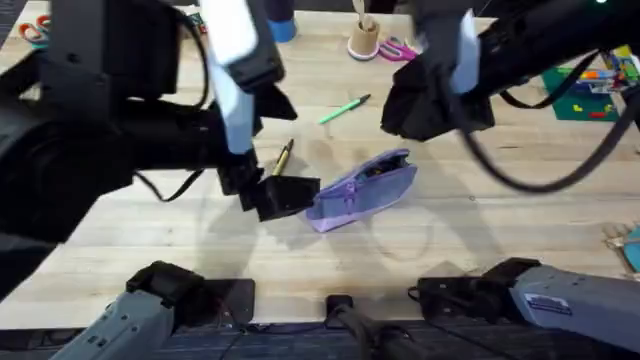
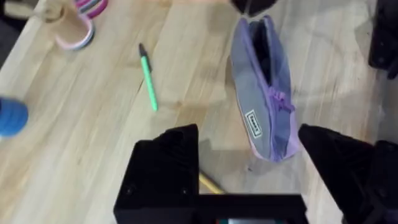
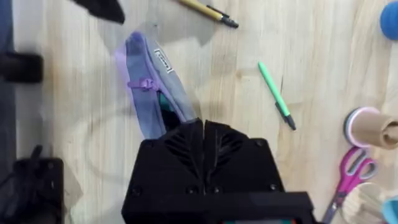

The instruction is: Unzip the bag, pick up the pens from the table one at a time and place them inside, then zip the bag closed.

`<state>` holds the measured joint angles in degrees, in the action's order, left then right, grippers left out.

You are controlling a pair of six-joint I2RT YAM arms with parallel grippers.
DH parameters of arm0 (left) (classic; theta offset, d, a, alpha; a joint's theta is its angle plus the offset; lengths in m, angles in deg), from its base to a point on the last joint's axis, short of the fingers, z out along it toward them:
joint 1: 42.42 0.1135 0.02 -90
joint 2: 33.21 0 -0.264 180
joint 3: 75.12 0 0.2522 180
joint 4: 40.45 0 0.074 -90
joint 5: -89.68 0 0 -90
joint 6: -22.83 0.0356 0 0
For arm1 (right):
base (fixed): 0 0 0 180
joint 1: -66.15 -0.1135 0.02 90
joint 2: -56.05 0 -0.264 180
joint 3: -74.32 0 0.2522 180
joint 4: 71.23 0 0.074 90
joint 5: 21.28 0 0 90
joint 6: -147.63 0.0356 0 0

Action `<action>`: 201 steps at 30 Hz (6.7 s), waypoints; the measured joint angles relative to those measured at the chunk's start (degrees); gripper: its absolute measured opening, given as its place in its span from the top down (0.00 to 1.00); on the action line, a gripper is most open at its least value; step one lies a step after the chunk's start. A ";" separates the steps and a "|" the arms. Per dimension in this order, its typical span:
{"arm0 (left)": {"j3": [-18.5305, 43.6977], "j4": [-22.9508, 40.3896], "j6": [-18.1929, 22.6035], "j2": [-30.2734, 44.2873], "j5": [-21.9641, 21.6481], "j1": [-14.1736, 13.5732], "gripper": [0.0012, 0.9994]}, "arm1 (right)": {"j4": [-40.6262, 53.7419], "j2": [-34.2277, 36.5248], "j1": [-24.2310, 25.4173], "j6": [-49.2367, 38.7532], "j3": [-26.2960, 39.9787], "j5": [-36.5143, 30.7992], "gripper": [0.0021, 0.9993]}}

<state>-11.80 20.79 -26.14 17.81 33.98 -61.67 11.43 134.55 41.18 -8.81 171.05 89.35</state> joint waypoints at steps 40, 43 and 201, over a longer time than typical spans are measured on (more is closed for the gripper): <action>0.00 9.32 -2.95 -9.73 0.61 1.67 0.01 | 0.89 18.30 -6.48 -3.08 -5.24 -7.58 0.97; 0.00 9.32 -2.95 -9.73 0.61 1.67 0.01 | 0.51 19.55 -6.78 -3.34 -5.24 -7.60 0.97; 3.76 -8.41 -42.81 40.10 -31.05 -6.33 0.95 | -5.24 -16.43 -8.14 25.77 -6.27 -17.70 0.00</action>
<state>-8.04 12.38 -68.95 57.91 2.93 -68.00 6.19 118.12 33.04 16.96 164.78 71.65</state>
